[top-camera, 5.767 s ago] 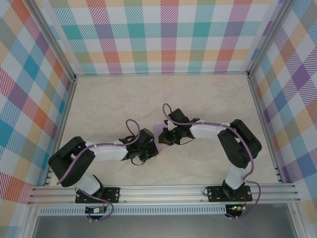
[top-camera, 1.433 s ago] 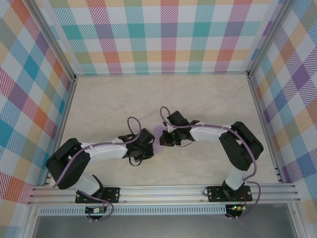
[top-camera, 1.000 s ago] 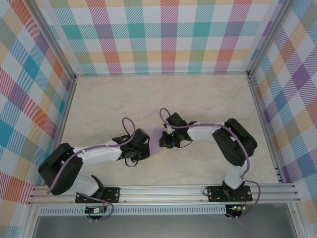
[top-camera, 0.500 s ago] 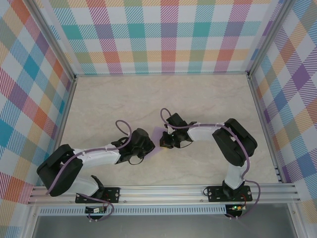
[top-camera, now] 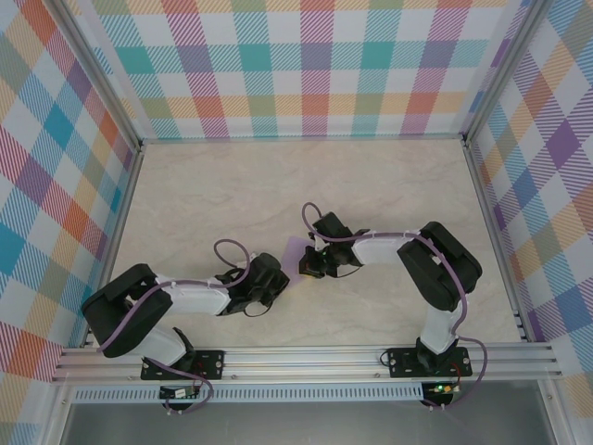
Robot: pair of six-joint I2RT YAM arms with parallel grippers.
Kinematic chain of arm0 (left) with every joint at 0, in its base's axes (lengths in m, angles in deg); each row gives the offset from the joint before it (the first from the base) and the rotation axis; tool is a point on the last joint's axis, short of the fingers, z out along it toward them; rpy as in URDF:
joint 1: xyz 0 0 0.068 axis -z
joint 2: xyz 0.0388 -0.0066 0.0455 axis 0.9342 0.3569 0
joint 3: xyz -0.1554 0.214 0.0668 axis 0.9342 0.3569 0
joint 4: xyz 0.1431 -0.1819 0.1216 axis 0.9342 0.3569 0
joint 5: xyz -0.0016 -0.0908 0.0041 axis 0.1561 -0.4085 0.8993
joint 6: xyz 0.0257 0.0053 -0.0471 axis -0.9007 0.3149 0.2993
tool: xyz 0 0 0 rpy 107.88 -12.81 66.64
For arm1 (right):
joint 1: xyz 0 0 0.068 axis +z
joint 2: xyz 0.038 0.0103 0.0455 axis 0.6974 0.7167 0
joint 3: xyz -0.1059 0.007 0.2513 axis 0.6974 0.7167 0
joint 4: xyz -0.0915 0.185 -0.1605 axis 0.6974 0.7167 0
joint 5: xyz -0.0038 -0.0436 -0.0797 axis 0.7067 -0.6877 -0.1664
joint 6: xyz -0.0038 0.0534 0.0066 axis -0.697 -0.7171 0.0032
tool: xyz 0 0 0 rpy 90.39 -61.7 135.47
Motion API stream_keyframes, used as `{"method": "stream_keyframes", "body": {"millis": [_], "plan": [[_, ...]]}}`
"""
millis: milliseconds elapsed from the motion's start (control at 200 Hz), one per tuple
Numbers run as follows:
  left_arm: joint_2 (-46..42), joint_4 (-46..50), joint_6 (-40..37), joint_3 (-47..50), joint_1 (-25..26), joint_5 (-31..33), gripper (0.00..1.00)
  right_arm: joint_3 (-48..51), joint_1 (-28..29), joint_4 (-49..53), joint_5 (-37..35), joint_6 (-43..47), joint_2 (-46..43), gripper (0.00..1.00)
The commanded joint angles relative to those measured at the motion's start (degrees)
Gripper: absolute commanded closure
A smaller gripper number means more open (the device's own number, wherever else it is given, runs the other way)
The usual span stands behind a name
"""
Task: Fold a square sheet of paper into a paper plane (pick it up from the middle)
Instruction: Third fold the triangle at the center of the table.
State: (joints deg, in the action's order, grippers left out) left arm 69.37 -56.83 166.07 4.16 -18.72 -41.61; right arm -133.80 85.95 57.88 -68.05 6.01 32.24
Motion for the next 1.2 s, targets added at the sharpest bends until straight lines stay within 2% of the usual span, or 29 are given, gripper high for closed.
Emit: {"method": "stream_keyframes", "body": {"millis": [0, 255, 500, 705, 1195], "plan": [[0.4, 1.7, 3.8, 3.3, 1.5, 3.9, 1.0, 3.8, 0.4, 1.9, -3.7, -0.6, 3.8, 0.98], [-2.2, 6.6, 6.1, 6.7, 4.1, 9.8, 1.0, 6.4, 0.4, 2.3, -5.3, -1.1, 4.7, 0.98], [-2.3, 6.6, 8.0, 10.5, 7.0, 15.6, 1.0, 6.3, 0.4, 4.7, -7.0, -2.0, 5.6, 0.98], [-3.8, 9.4, 10.0, 11.6, 7.7, 17.8, 1.0, 5.9, 0.2, 6.4, -8.2, -2.4, 5.9, 0.98], [-18.5, 22.2, 11.8, 13.3, 7.9, 21.8, 1.0, 4.6, -0.1, 7.4, -7.9, -2.0, 6.1, 0.98]]}}
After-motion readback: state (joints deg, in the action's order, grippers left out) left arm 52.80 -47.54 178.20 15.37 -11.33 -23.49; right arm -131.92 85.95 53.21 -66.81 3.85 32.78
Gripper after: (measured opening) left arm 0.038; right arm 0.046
